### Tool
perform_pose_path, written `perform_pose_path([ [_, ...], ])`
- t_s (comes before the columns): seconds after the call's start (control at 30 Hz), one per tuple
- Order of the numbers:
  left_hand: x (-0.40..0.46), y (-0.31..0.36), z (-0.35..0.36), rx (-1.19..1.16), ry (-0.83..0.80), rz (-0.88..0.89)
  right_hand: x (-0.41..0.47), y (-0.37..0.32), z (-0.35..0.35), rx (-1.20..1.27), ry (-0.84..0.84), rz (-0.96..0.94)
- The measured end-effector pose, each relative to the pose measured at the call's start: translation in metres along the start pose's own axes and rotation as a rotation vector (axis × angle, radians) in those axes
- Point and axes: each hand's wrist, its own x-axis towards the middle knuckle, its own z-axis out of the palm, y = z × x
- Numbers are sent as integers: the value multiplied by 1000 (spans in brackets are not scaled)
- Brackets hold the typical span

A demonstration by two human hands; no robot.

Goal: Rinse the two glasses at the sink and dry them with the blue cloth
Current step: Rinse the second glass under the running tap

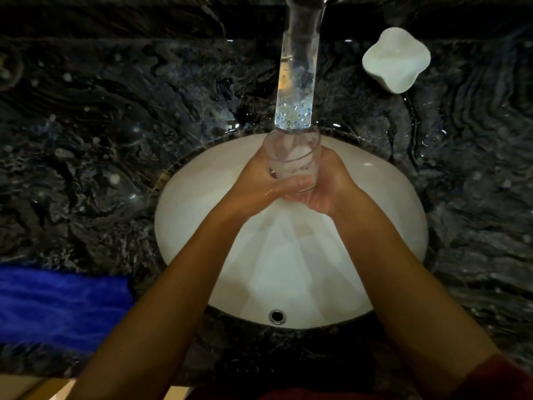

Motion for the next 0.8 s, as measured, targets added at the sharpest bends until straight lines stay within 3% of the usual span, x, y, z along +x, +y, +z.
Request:
perform_pose_path([
  [0.17, 3, -8, -2, -80, 41, 44, -5, 1, 0, -482, 184, -104],
  [0.33, 9, -1, -3, -98, 87, -12, -27, 12, -9, -605, 309, -430],
  [0.4, 14, 8, -7, -42, 50, -27, -37, 19, -12, -521, 310, -492],
  [0.5, 18, 18, -18, 89, -35, -34, -42, 14, -16, -152, 216, -415],
  [0.53, 18, 20, -21, 94, -49, -59, -42, 11, -19, -144, 216, -450],
  [0.67, 15, 21, -27, 185, -93, -152, -44, -1, -24, -379, 186, -767],
  [0.7, 15, 22, -27, 171, -117, -176, -44, -6, -22, -430, 132, -787],
  [0.8, 16, 23, -24, 131, -179, -226, -38, -13, -13, -592, -33, -614],
])
